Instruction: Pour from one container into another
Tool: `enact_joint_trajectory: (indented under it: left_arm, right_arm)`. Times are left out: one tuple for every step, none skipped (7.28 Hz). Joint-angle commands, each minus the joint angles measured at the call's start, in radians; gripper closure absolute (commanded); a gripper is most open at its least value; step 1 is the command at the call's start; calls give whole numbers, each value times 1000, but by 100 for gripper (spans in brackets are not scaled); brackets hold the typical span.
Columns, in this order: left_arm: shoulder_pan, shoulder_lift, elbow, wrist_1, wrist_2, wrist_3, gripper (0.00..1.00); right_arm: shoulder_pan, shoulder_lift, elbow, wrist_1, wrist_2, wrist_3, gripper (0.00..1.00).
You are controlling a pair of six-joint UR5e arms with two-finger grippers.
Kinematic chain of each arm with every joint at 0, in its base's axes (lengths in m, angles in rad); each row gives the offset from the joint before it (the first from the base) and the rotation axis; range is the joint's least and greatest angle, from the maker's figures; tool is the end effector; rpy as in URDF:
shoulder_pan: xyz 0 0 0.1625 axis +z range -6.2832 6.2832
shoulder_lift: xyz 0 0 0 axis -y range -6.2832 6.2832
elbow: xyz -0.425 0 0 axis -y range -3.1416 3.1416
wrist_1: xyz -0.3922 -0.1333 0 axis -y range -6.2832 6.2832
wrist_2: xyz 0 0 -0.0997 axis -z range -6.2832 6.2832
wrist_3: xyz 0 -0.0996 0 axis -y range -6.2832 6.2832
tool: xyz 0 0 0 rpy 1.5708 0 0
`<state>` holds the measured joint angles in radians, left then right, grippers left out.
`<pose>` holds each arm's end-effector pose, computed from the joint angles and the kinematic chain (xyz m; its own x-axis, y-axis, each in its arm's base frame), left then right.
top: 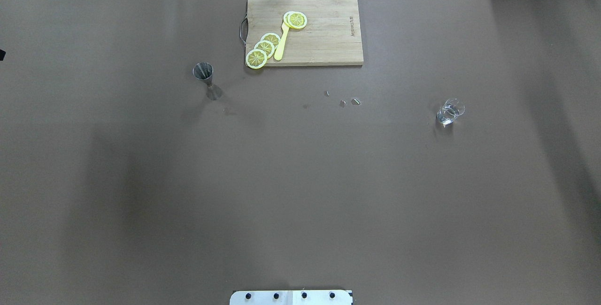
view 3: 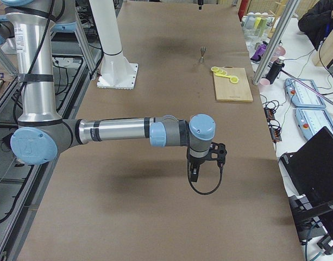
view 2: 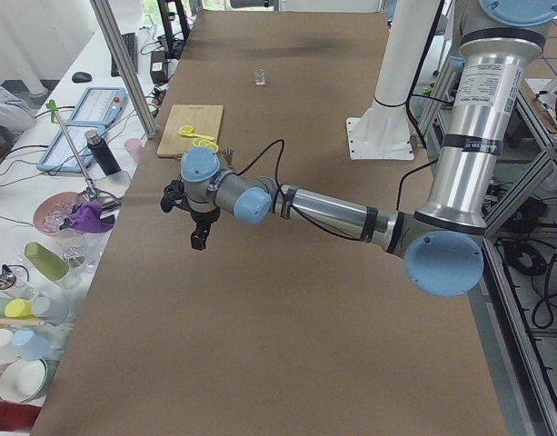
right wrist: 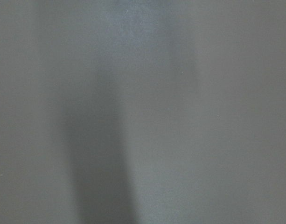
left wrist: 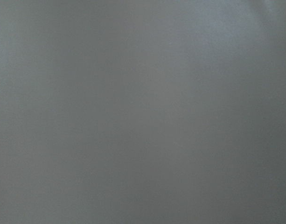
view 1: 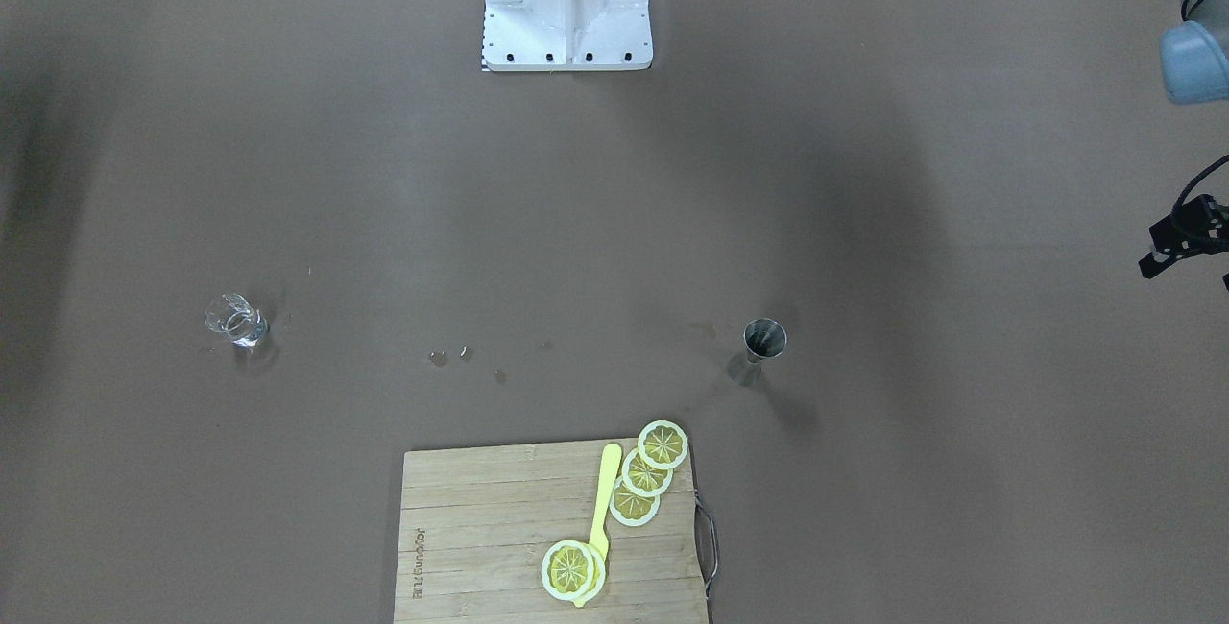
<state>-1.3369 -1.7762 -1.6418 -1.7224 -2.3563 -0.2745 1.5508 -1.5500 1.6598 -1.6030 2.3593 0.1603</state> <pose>0.0742 -0.5826 0.4942 0.6537 0.1927 -0.7318 -0.0350 0.9737 0.2251 0.0526 -0.5047 0.6067 0.6978 0.0909 0.7105 -0.0926 0.9950 -0.0363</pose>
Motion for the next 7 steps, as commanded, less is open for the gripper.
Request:
enact_joint_trajectory:
  left_arm:
    - [25, -8, -73, 48, -3, 3, 1]
    - [48, -8, -64, 41, 3, 2, 1]
    - [50, 0, -96, 29, 38, 0, 1]
    - [65, 20, -92, -30, 45, -2, 1]
    - [80, 55, -95, -166, 46, -2, 1]
    - [93, 108, -89, -312, 93, -30, 1]
    - [111, 115, -92, -356, 171, -63, 1]
  right_arm:
    - [0, 4, 11, 0, 17, -2, 0]
    - [0, 2, 18, 8, 23, -1, 0]
    - [0, -8, 17, 43, 34, 2, 0]
    - [0, -22, 12, 76, 34, 1, 0]
    - [-5, -38, 3, 150, 34, -2, 0]
    - [-9, -44, -5, 241, 35, 2, 0]
    - [-21, -44, -6, 289, 35, 1, 0]
